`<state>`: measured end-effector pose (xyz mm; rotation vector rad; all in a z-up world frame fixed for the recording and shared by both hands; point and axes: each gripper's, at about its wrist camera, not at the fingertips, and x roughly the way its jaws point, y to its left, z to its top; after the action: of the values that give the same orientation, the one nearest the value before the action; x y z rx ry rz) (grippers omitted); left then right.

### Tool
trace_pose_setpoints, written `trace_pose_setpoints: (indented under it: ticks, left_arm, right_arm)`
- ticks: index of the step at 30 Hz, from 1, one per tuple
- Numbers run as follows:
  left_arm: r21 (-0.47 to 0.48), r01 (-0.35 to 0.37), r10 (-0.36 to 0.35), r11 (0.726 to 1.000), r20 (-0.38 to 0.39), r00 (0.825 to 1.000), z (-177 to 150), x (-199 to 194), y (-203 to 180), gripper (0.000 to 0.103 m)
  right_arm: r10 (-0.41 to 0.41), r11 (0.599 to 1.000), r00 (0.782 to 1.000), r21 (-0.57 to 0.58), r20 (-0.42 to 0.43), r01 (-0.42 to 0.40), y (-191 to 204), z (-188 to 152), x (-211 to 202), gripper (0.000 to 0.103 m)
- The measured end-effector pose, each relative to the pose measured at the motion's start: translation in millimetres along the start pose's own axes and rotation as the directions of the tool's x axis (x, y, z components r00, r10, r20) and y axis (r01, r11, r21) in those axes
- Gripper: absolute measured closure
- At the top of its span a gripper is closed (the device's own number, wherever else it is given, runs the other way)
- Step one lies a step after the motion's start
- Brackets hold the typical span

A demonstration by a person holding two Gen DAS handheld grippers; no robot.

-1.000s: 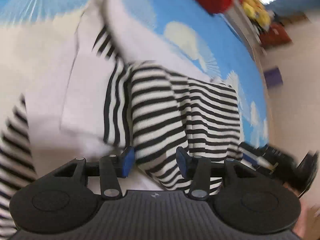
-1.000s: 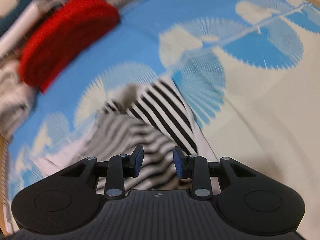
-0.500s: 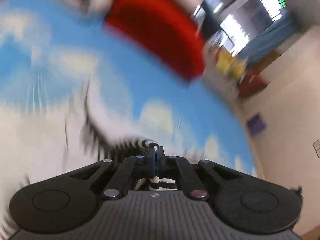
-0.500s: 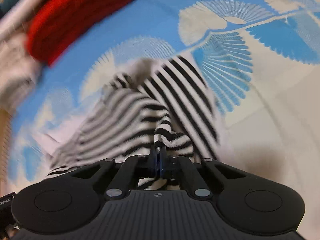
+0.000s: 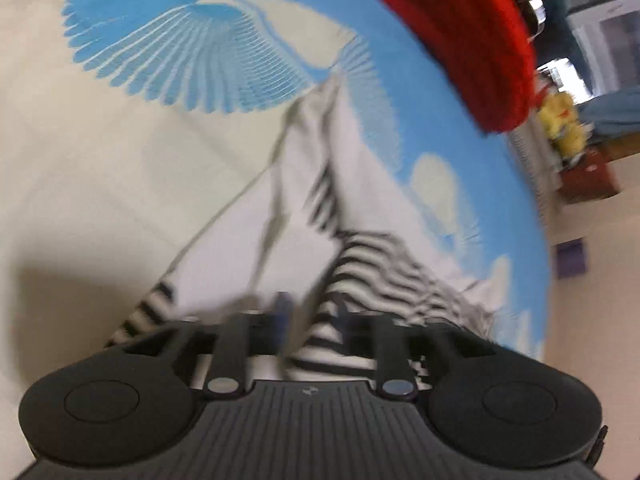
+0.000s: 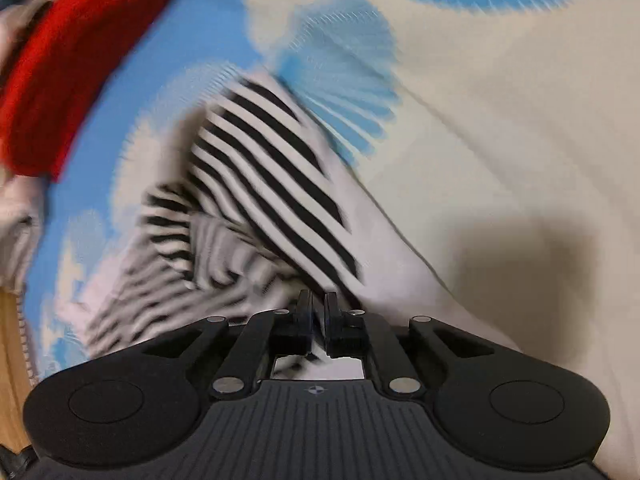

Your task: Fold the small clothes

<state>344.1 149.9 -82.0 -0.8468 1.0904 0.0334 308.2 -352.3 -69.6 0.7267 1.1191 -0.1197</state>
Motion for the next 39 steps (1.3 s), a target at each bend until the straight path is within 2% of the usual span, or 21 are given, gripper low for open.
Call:
trace_pose_setpoints:
  ticks: [1,2,3,6,8,10,11,12,15,17,19,22,23,25,28,30,32,34,36,37,39]
  left_arm:
    - [0.011,0.003,-0.003,1.0,-0.002,1.0,-2.3,0.6,-3.4,0.043]
    - [0.023,0.0,0.001,1.0,-0.011,1.0,-5.8,-4.0,-5.0,0.043]
    - [0.035,-0.013,0.014,0.999,-0.028,1.0,-9.0,1.6,-8.2,0.043]
    - [0.037,-0.055,0.057,0.998,-0.07,0.996,-16.1,17.4,-8.4,0.046]
    - [0.04,-0.056,0.059,0.998,-0.077,0.995,-14.4,25.9,-7.2,0.062]
    - [0.069,-0.061,0.065,0.996,-0.062,0.996,-14.6,28.9,-12.5,0.095]
    - [0.099,-0.064,0.068,0.993,-0.036,0.997,-14.9,27.1,-17.4,0.1]
    - [0.125,-0.073,0.073,0.99,0.003,0.997,-14.8,20.7,-21.4,0.1]
    - [0.221,-0.09,0.055,0.971,0.157,0.986,-12.0,-8.6,-38.4,0.1]
    - [0.257,-0.094,0.039,0.962,0.211,0.977,-11.4,-24.0,-43.5,0.1]
    - [0.247,-0.095,0.054,0.964,0.168,0.984,-11.1,-21.1,-38.8,0.099]
    - [0.171,-0.16,0.155,0.972,0.045,0.987,-11.8,-1.3,-18.6,0.097]
    - [0.149,-0.186,0.183,0.971,0.033,0.983,-12.5,-1.0,-11.3,0.094]
    - [0.19,-0.213,0.207,0.958,0.055,0.977,-10.7,-3.1,-15.8,0.089]
    - [0.29,-0.215,0.175,0.932,0.159,0.972,-10.9,-19.5,-36.7,0.088]
    - [0.381,-0.195,0.121,0.904,0.211,0.97,-14.9,-27.8,-52.2,0.088]
    - [0.431,-0.153,0.083,0.89,0.177,0.981,-18.4,-22.5,-58.8,0.088]
    - [0.433,-0.099,0.074,0.896,0.074,0.994,-17.3,-4.8,-53.9,0.088]
    - [0.41,-0.129,0.147,0.903,-0.014,0.989,-16.9,19.5,-39.4,0.089]
    - [0.407,-0.151,0.181,0.901,-0.035,0.983,-16.9,26.7,-32.8,0.09]
    - [0.43,-0.128,0.161,0.894,-0.043,0.986,-15.0,21.9,-35.2,0.09]
  right_arm:
    - [0.015,0.999,0.999,-0.042,0.039,-0.013,8.1,1.2,-5.5,0.08]
    - [0.025,0.997,0.997,-0.08,0.069,-0.019,15.2,2.2,-8.6,0.064]
    - [0.036,0.994,0.996,-0.11,0.083,-0.027,20.8,2.2,-8.8,0.059]
    - [0.057,0.989,0.997,-0.136,0.042,-0.051,25.3,3.8,4.8,0.057]
    - [0.042,0.989,0.999,-0.144,0.004,-0.041,30.2,-1.7,16.9,0.057]
    - [-0.005,0.982,1.0,-0.189,-0.011,0.003,38.0,-9.6,25.7,0.057]
    - [-0.039,0.974,0.999,-0.226,-0.014,0.035,41.8,-12.7,30.2,0.058]
    - [-0.066,0.964,0.998,-0.26,-0.014,0.061,44.7,-16.1,33.2,0.059]
    - [-0.083,0.952,0.996,-0.295,0.011,0.083,46.1,-21.3,31.7,0.097]
    - [0.03,0.978,0.998,-0.208,0.049,-0.019,39.0,-17.4,17.4,0.098]
    - [0.09,0.984,0.992,-0.16,0.086,-0.075,33.2,-13.1,5.7,0.099]
    - [-0.024,0.997,1.0,-0.072,0.011,0.025,17.5,-10.7,20.2,0.099]
    - [-0.049,0.999,0.998,-0.009,-0.042,0.049,7.1,-11.7,28.2,0.098]
    - [-0.063,0.996,0.994,0.05,-0.093,0.068,-1.6,-13.0,34.2,0.093]
    - [-0.105,0.994,0.994,-0.04,0.022,0.105,15.3,-11.1,17.1,0.074]
    - [-0.079,0.989,0.988,-0.117,0.133,0.095,28.9,-10.8,1.4,0.074]
    - [-0.002,0.977,0.981,-0.208,0.193,0.043,42.1,-12.2,-7.4,0.073]
    - [0.09,0.955,0.983,-0.293,0.162,-0.039,53.0,-15.5,-3.7,0.071]
    - [0.141,0.93,0.988,-0.351,0.07,-0.108,61.2,-21.1,8.7,0.065]
    - [0.118,0.929,0.993,-0.355,0.018,-0.104,59.5,-22.4,19.4,0.064]
    - [-0.038,0.939,0.998,-0.343,-0.059,0.016,47.7,-24.0,45.5,0.065]
